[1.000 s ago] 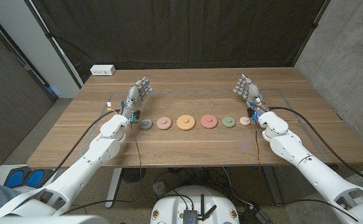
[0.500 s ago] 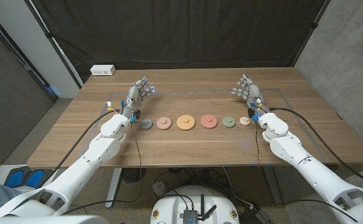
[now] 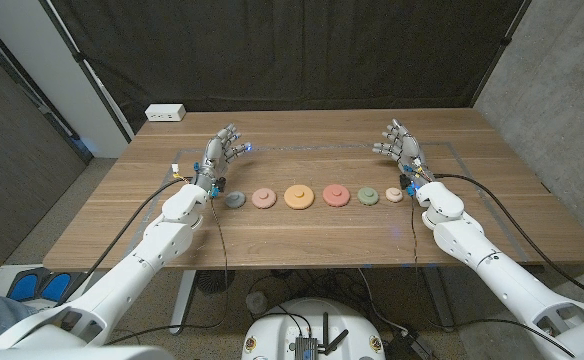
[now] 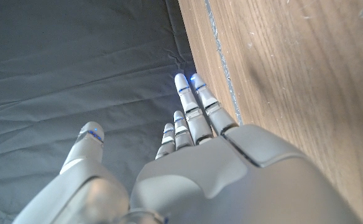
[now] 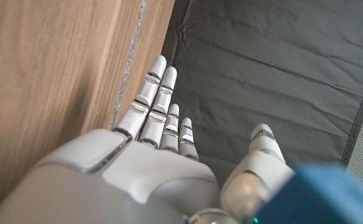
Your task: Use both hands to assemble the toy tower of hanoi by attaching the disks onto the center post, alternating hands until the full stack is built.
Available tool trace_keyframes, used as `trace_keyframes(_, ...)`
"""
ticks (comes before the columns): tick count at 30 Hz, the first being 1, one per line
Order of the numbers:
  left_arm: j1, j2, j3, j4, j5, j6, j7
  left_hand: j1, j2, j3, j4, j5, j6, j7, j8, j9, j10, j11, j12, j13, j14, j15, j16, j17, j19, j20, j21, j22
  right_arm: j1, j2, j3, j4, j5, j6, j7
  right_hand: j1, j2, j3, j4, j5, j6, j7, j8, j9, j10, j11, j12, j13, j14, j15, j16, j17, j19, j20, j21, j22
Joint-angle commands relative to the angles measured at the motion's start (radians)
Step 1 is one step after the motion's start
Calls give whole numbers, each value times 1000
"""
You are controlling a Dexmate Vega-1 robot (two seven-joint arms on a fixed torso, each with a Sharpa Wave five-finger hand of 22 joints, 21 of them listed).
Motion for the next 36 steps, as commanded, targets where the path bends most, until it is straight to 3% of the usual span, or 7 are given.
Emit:
trace_keyframes(1,20,0,-7,-23,6,-3,15,11,13,-7,-3,6,35,0,15,6,24,2,10,4,58,-6,35,23,52,-6,34,17,-7,-1,2,-10,-12,8,-25,2,10,-9,2,6,25,0,8,4,26,-1,14,10,52,-6,33,28,51,-7,22,5)
trace_keyframes(9,30,-2,-7,-32,11,-2,34,23,19,-11,-9,6,68,1,19,6,54,-1,15,6,118,-17,79,50,106,-21,70,36,-15,-1,5,-17,-15,12,-34,-2,9,-17,3,7,46,0,13,5,42,-7,24,22,129,-34,81,72,120,-21,53,9)
trace_keyframes(18,38,-2,-6,-42,23,-3,52,33,18,-17,-12,5,84,6,18,7,70,3,15,8,156,-26,112,71,141,-36,97,53,-18,0,2,-12,-16,16,-30,0,14,-19,3,9,105,2,34,7,47,-16,29,32,158,-52,113,112,133,-27,64,14)
trace_keyframes(24,40,-1,-4,-44,30,2,63,61,22,-22,-18,7,123,-5,21,8,89,2,10,12,238,-49,185,114,210,-62,154,91,-18,2,0,-9,-22,14,-39,2,17,-22,2,11,139,4,44,10,50,-18,30,41,214,-76,162,157,164,-47,90,28)
trace_keyframes(30,40,-2,-1,-43,37,4,69,95,24,-25,-23,7,155,-14,19,9,113,1,11,18,286,-84,258,166,265,-86,209,135,-17,2,-3,-9,-27,8,-43,20,21,-21,-7,13,156,4,45,12,59,-20,29,50,267,-132,240,230,188,-67,135,69)
trace_keyframes(35,46,-6,1,-55,58,12,110,137,14,-39,-24,6,174,-8,12,11,133,-6,10,31,318,-127,369,268,309,-113,287,214,-15,4,-6,-13,-42,2,-68,50,21,-24,-14,12,166,1,40,17,70,-20,19,64,274,-189,373,378,239,-111,226,148)
trace_keyframes(36,47,-5,3,-59,65,15,120,159,5,-50,-23,6,185,-11,11,13,133,-6,7,38,345,-136,445,337,309,-120,325,261,-16,5,-6,-17,-47,-2,-80,55,22,-25,-13,13,168,1,38,18,80,-22,19,67,279,-199,405,414,250,-123,247,167)
